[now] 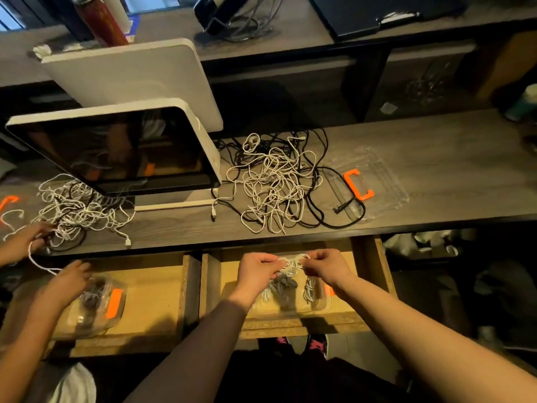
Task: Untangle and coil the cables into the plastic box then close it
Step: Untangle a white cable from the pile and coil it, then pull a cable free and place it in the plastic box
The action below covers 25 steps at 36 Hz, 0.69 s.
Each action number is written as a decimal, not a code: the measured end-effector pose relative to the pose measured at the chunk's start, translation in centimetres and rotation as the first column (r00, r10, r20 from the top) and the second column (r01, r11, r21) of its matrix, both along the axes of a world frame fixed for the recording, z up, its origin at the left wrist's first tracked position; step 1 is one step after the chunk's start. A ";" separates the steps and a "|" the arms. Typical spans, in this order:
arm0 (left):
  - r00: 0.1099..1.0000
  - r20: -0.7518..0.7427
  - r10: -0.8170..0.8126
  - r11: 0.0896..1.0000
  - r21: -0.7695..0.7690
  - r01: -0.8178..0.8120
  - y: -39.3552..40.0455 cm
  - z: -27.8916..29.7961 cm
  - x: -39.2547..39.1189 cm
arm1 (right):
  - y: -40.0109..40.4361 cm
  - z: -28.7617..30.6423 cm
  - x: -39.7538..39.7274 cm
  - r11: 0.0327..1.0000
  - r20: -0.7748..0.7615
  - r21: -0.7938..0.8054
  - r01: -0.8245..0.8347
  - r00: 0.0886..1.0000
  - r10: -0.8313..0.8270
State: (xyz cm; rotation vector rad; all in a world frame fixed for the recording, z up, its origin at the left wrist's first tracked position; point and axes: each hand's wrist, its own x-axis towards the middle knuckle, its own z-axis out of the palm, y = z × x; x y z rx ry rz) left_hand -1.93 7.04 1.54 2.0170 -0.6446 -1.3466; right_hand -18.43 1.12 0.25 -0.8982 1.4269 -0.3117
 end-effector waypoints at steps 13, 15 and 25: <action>0.989 0.040 -0.146 0.983 0.119 0.140 -0.4 -5.4 3.2 | 0.3 -6.4 2.6 0.990 -0.305 -0.049 -0.134 0.946 0.113; 0.978 0.073 -0.196 0.973 0.137 0.185 -0.7 -5.9 3.8 | 0.2 -6.1 3.1 0.985 -0.358 -0.072 -0.159 0.925 0.124; 0.927 0.193 -0.320 0.946 0.023 0.322 -5.4 -5.7 5.7 | -4.8 -3.2 5.7 0.863 -0.512 -0.333 -0.379 0.841 0.172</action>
